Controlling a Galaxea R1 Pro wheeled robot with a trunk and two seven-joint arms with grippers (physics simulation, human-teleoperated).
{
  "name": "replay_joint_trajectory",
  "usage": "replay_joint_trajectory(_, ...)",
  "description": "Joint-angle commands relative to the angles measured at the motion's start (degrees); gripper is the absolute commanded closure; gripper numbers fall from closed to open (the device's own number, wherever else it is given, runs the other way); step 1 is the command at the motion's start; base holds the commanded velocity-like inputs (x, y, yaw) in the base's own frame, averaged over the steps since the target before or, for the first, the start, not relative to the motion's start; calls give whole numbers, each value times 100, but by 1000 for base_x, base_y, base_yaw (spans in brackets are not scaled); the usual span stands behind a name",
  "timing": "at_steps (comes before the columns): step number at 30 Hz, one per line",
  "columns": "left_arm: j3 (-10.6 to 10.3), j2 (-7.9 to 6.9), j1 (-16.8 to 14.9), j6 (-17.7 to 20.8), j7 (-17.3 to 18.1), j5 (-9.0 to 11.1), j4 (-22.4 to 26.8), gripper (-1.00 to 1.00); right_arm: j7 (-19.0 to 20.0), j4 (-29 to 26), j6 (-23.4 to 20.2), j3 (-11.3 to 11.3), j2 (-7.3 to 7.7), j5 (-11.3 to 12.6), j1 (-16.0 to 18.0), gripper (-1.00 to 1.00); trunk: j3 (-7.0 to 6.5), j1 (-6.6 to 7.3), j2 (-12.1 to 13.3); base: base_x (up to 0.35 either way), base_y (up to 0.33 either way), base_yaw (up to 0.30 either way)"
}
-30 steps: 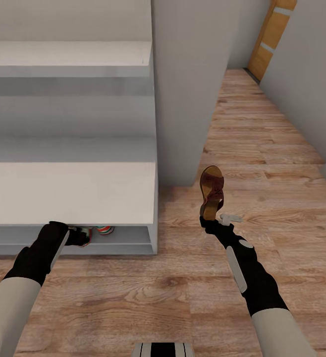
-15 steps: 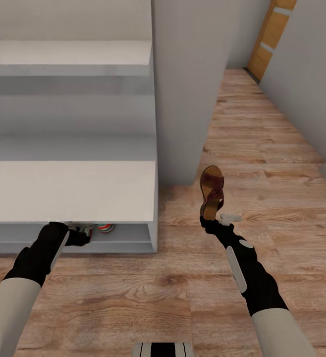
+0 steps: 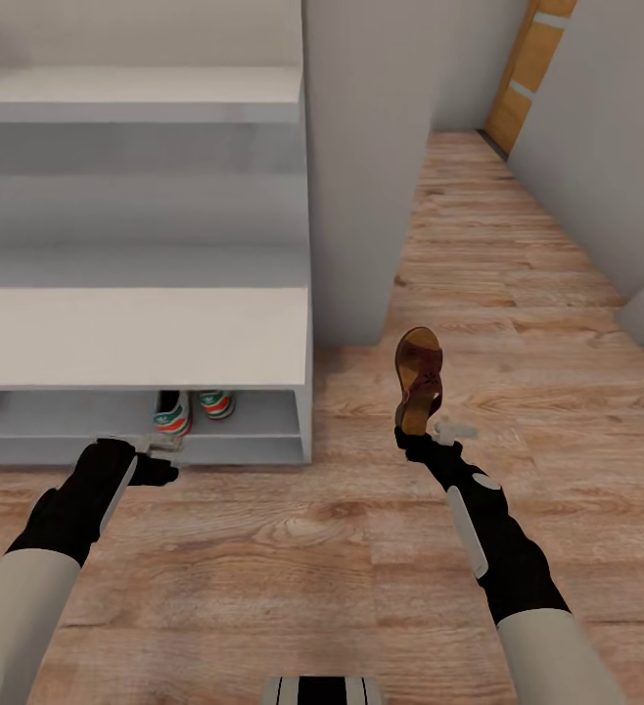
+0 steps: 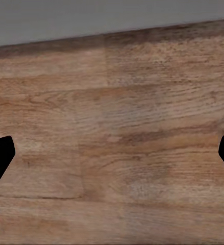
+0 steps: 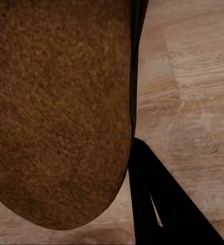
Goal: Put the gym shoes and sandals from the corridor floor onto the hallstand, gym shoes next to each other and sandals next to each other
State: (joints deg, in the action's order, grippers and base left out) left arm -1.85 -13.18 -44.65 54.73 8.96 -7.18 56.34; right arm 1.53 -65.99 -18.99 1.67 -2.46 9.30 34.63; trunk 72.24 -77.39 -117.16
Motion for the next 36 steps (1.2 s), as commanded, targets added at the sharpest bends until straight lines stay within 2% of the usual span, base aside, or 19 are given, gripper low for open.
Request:
replay_joint_trajectory(1, 0, 0, 0, -2, 0, -1, 0, -100, -4, -1, -1, 0, 0, 19, 0, 100, 0, 0, 0, -336, 0, 0)
replay_joint_trajectory(11, 26, 0, 19, -12, 4, 5, 0, -100, -4, 0, 0, -6, 0, 21, 0, 100, 0, 0, 0, -229, 0, 0)
replay_joint_trajectory(25, 58, 44, 594, -116, 22, 72, 0, -100, -4, 0, 0, -23, -13, 19, 0, 100, 0, 0, 0, -12, 0, 0)
replay_joint_trajectory(31, 59, 53, 881, -617, 20, 85, 0, -100, -4, 0, 0, -24, -10, 19, 0, 100, 0, 0, 0, 0, 0, 0)
replay_joint_trajectory(34, 56, 62, 1147, -1095, 19, 92, 0, -100, -4, -1, 0, -31, -13, 19, 0, 100, 0, 0, 0, 0, 0, 0)
replay_joint_trajectory(36, 54, 71, 1261, -1282, 19, 93, 0, -100, -4, -2, 0, -33, -15, 19, 0, 100, 0, 0, 0, 0, 0, 0)
